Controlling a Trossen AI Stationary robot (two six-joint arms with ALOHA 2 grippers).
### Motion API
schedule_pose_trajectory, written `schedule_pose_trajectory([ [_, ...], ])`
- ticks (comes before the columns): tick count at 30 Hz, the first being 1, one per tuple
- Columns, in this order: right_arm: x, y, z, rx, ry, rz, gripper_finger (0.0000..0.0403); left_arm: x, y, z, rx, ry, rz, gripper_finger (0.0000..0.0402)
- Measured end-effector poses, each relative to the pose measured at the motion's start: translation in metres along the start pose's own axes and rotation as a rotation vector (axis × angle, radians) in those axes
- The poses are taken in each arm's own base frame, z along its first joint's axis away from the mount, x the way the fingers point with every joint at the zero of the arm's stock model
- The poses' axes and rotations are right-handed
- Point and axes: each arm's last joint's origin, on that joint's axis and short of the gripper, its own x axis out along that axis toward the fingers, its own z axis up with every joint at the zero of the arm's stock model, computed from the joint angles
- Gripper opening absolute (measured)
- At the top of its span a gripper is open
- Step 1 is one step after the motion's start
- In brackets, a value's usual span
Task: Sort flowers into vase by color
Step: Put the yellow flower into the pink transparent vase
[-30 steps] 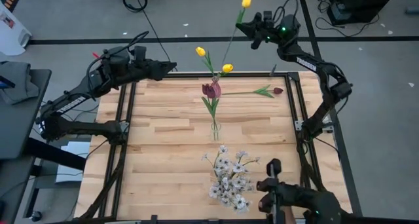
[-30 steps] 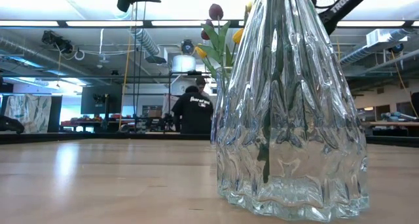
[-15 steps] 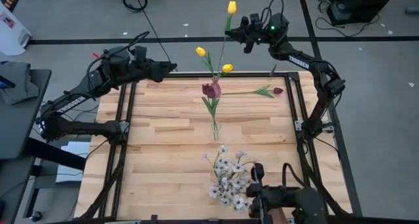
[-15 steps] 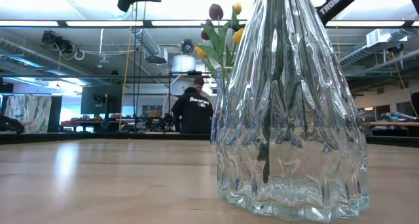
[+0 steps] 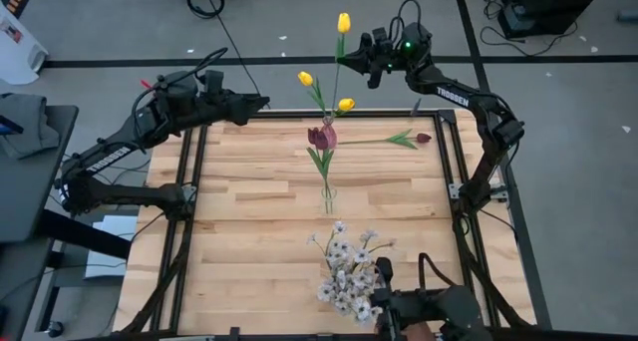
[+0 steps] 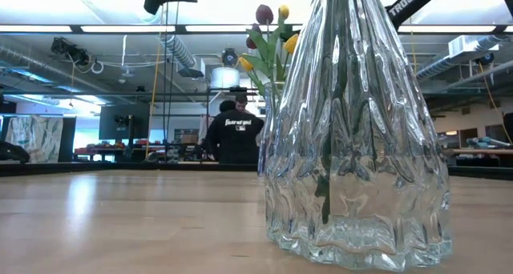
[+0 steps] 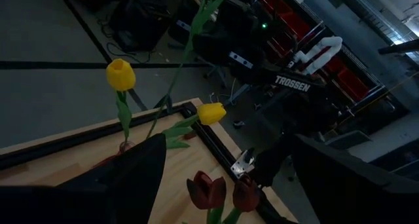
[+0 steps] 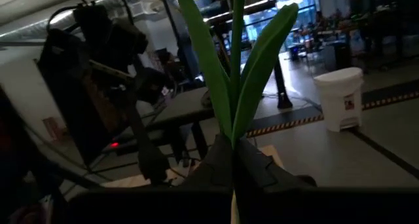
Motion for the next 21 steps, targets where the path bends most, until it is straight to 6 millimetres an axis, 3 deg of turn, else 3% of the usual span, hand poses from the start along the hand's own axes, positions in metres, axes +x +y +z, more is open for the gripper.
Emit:
schedule_pose_trajectory([
  [11, -0.007, -0.001, 0.004, -0.022, 0.007, 0.051, 0.0007, 0.0, 0.0, 0.0, 0.003, 0.0, 0.0, 0.033],
  [21, -0.032, 0.001, 0.032, -0.137, -0.117, 0.113, 0.0007, 0.0, 0.0, 0.0, 0.003, -0.001, 0.001, 0.0328],
])
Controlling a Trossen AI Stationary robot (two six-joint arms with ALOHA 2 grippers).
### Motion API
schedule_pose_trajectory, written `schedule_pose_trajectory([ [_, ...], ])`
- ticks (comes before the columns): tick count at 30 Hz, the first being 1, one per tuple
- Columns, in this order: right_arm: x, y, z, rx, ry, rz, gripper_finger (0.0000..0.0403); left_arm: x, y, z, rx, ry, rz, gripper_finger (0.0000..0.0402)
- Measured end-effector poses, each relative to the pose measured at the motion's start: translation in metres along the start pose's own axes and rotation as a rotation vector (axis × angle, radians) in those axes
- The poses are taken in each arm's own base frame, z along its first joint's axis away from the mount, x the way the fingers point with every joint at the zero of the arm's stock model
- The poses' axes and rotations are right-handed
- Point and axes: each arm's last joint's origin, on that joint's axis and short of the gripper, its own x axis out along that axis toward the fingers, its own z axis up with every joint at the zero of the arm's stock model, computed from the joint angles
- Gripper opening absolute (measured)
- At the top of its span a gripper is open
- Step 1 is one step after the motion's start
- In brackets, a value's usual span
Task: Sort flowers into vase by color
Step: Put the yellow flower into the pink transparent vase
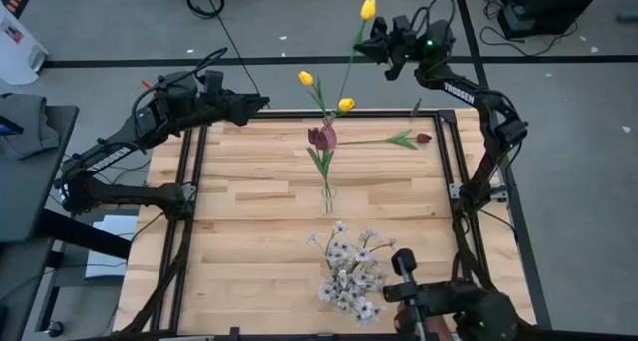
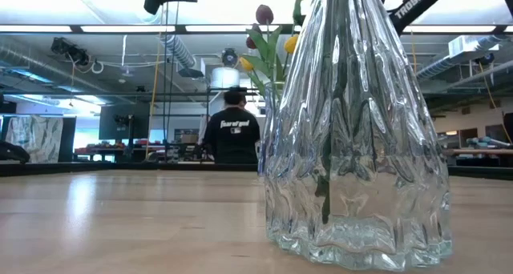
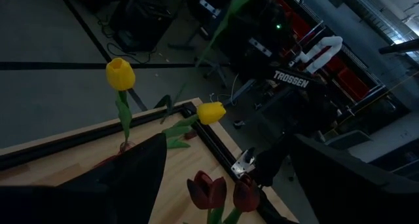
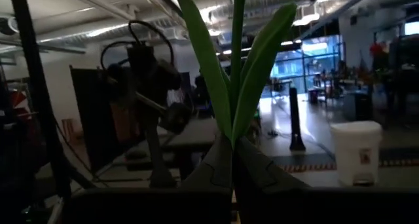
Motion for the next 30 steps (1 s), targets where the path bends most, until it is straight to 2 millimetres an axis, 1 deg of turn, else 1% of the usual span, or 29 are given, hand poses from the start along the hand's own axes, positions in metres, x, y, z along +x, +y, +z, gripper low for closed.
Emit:
schedule_pose_trajectory([
  [10, -0.023, -0.01, 0.002, -0.071, 0.039, -0.004, 0.0007, 0.0, 0.0, 0.0, 0.0, 0.001, 0.0, 0.0306],
  [12, -0.026, -0.011, -0.004, -0.074, 0.038, -0.017, 0.0007, 0.002, 0.001, -0.001, -0.002, 0.005, 0.003, 0.03],
  [15, -0.028, -0.011, -0.02, -0.039, 0.052, -0.019, 0.0007, 0.004, 0.001, -0.001, -0.001, 0.01, 0.008, 0.029],
  [18, -0.027, -0.006, -0.034, -0.025, 0.051, 0.004, 0.0007, 0.007, 0.001, -0.002, -0.003, 0.019, 0.004, 0.0284],
  [21, -0.029, 0.002, -0.036, -0.064, 0.0, 0.027, 0.0007, 0.007, 0.002, -0.002, 0.001, 0.025, 0.008, 0.0282],
  [24, -0.034, 0.009, -0.039, -0.079, -0.063, 0.018, 0.0007, 0.009, 0.002, -0.002, 0.0, 0.026, 0.006, 0.0282],
  [30, -0.043, 0.016, -0.058, -0.079, -0.094, 0.002, 0.0007, 0.012, 0.003, -0.003, -0.001, 0.035, 0.013, 0.0282],
])
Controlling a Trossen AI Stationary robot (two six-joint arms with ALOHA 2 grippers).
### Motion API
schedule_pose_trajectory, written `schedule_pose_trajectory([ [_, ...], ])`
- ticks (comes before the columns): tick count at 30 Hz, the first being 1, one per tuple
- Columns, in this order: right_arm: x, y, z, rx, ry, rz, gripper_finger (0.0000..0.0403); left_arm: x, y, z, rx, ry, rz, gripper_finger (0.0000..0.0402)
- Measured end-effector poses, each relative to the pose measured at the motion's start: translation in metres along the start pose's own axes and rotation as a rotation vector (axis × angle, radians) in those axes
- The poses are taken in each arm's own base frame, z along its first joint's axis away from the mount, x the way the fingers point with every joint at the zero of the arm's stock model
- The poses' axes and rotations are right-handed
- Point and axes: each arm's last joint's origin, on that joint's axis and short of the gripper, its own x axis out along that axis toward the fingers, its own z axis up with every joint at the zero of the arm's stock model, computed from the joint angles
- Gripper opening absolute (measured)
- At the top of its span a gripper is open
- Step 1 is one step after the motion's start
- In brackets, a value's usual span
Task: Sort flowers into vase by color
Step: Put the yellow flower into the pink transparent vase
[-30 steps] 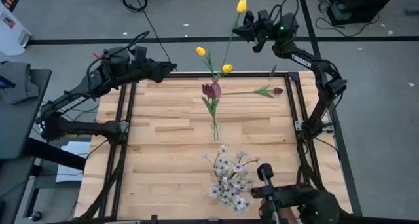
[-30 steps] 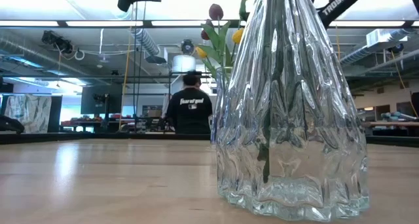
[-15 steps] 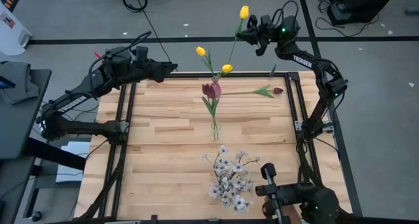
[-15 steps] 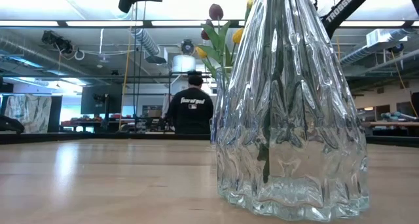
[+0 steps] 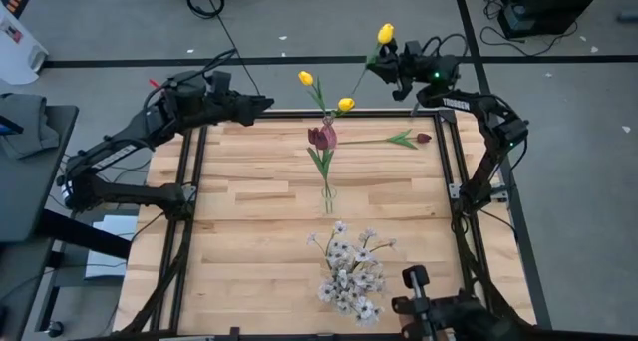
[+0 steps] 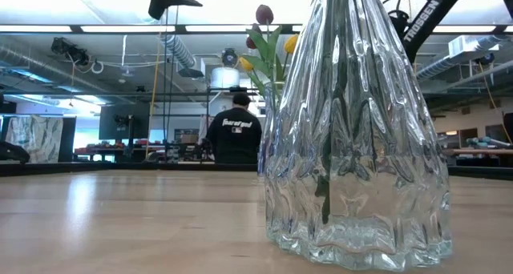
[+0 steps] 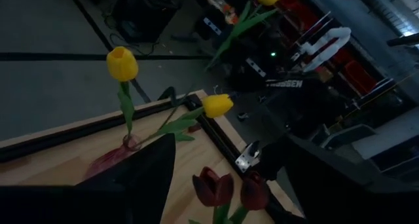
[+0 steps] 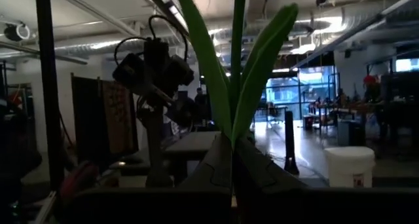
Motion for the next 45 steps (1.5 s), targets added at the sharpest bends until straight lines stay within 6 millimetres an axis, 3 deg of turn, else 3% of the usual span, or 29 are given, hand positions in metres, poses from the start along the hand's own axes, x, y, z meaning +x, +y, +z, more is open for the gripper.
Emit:
schedule_pose_trajectory([
  [11, 0.008, 0.014, -0.016, -0.133, -0.053, 0.021, 0.0007, 0.019, 0.005, -0.004, 0.009, 0.039, 0.025, 0.0282],
  [19, 0.014, 0.004, -0.05, -0.068, -0.022, 0.018, 0.0007, 0.024, 0.006, -0.007, 0.027, 0.073, 0.007, 0.0282],
  [33, 0.029, 0.008, -0.066, -0.063, 0.024, 0.059, 0.0007, 0.024, 0.004, -0.005, 0.081, 0.065, -0.023, 0.0282],
  [45, 0.041, 0.009, -0.091, 0.032, 0.164, 0.079, 0.0008, 0.024, 0.004, -0.005, 0.102, 0.065, -0.024, 0.0282],
])
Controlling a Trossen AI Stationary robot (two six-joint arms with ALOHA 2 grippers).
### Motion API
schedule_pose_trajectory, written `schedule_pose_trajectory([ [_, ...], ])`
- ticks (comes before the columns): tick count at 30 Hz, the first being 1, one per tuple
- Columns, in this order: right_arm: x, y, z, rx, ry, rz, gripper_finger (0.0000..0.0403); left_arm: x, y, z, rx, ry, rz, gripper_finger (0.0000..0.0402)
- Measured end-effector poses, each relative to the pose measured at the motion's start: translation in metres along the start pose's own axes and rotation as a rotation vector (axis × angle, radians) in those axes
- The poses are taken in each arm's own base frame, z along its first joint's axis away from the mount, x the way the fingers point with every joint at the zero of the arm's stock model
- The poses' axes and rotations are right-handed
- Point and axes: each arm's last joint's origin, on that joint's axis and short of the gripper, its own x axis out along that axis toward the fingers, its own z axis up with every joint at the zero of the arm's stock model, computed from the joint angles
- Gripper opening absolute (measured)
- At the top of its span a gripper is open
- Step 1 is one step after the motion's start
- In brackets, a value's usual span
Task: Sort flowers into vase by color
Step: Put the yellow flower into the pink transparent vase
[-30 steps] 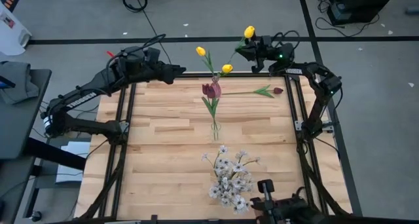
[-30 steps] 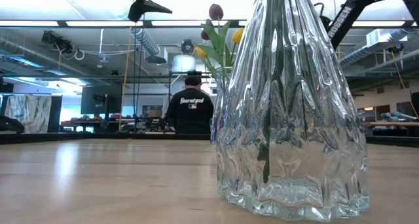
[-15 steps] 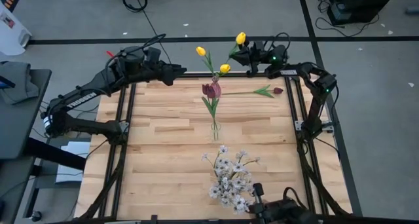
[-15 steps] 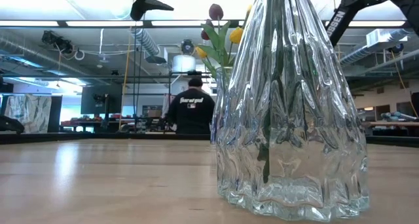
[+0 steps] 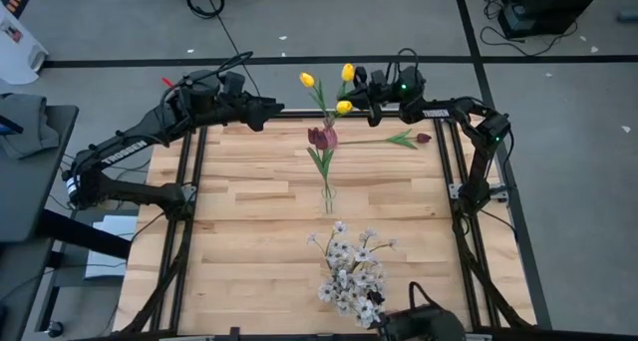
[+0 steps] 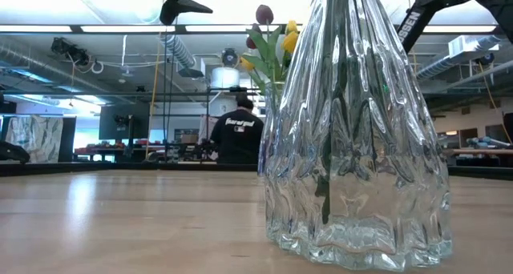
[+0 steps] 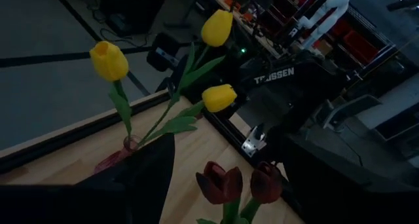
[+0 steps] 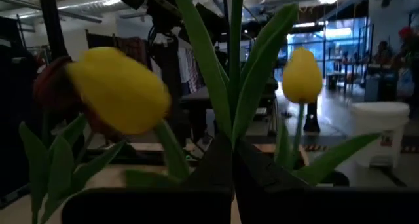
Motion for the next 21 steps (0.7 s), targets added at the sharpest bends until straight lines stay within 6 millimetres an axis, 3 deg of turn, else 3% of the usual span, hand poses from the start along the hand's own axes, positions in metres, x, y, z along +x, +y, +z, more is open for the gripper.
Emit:
schedule_pose_trajectory([
  [7, 0.0012, -0.0015, -0.005, 0.062, 0.022, -0.025, 0.004, -0.0001, -0.0004, -0.0003, 0.022, 0.01, -0.014, 0.0282],
  [21, 0.0, -0.0023, -0.0048, 0.131, 0.02, -0.032, 0.0176, -0.0002, -0.0015, 0.0011, 0.024, -0.003, -0.029, 0.0282],
])
